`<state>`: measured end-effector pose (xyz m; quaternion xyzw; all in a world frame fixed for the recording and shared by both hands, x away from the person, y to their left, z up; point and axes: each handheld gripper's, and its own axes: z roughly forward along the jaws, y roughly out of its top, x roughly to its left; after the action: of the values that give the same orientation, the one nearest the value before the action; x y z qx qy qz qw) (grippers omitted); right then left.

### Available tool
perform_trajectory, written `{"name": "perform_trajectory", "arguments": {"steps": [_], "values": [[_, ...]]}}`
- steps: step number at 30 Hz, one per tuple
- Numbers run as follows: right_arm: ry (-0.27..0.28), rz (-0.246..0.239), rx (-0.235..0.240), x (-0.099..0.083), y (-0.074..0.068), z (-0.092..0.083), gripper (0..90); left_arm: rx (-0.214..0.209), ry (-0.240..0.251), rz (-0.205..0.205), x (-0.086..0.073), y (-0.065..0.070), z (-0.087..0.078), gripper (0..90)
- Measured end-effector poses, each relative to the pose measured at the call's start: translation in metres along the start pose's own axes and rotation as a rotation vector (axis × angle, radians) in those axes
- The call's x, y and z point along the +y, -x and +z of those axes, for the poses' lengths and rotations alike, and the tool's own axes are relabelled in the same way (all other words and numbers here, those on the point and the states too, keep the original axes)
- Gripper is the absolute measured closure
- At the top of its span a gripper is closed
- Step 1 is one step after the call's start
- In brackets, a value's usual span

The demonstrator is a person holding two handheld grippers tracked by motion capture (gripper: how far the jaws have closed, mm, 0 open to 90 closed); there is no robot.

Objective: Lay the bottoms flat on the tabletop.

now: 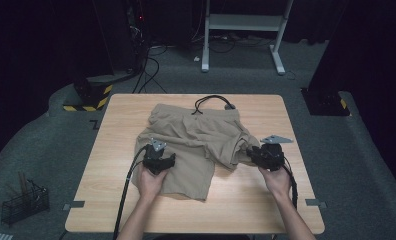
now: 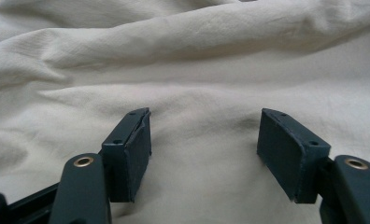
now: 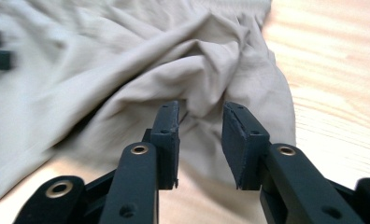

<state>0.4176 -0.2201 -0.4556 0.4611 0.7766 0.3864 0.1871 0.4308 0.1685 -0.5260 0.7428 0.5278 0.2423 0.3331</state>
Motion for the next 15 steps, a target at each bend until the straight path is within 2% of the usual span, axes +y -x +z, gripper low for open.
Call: {"name": "perform_trajectory", "arguments": {"steps": [1, 2, 3, 5, 7, 8, 9, 10, 11, 12, 13, 14, 15], "values": [[0.013, -0.015, 0.009, -0.004, -0.004, -0.005, 68.5, 0.000, 0.000, 0.000, 0.000, 0.000, 0.000, 34.9], [0.013, -0.051, 0.023, -0.011, -0.013, -0.008, 69.0, 0.000, 0.000, 0.000, 0.000, 0.000, 0.000, 34.8], [0.013, -0.051, 0.023, -0.011, -0.013, -0.008, 69.0, 0.000, 0.000, 0.000, 0.000, 0.000, 0.000, 34.8], [0.000, -0.089, 0.027, -0.016, -0.022, -0.001, 68.9, 0.000, 0.000, 0.000, 0.000, 0.000, 0.000, 34.8], [-0.015, -0.102, 0.033, -0.016, -0.029, 0.020, 63.0, 0.000, 0.000, 0.000, 0.000, 0.000, 0.000, 34.8], [-0.015, -0.102, 0.033, -0.016, -0.029, 0.020, 63.0, 0.000, 0.000, 0.000, 0.000, 0.000, 0.000, 34.8], [-0.014, -0.103, 0.041, -0.015, -0.030, 0.028, 59.1, 0.000, 0.000, 0.000, 0.000, 0.000, 0.000, 34.8], [-0.052, -0.097, 0.052, -0.013, -0.033, 0.045, 52.5, 0.000, 0.000, 0.000, 0.000, 0.000, 0.000, 34.9], [-0.083, -0.099, 0.044, -0.012, -0.034, 0.055, 51.9, 0.000, 0.000, 0.000, 0.000, 0.000, 0.000, 34.8], [-0.083, -0.099, 0.044, -0.012, -0.034, 0.055, 51.9, 0.000, 0.000, 0.000, 0.000, 0.000, 0.000, 34.8], [-0.102, -0.103, 0.025, -0.013, -0.034, 0.063, 53.5, 0.000, 0.000, 0.000, 0.000, 0.000, 0.000, 34.8], [-0.137, -0.094, 0.010, -0.014, -0.032, 0.074, 67.7, 0.000, 0.000, 0.000, 0.000, 0.000, 0.000, 34.9], [-0.137, -0.094, 0.010, -0.014, -0.032, 0.074, 67.7, 0.000, 0.000, 0.000, 0.000, 0.000, 0.000, 34.8]]}}
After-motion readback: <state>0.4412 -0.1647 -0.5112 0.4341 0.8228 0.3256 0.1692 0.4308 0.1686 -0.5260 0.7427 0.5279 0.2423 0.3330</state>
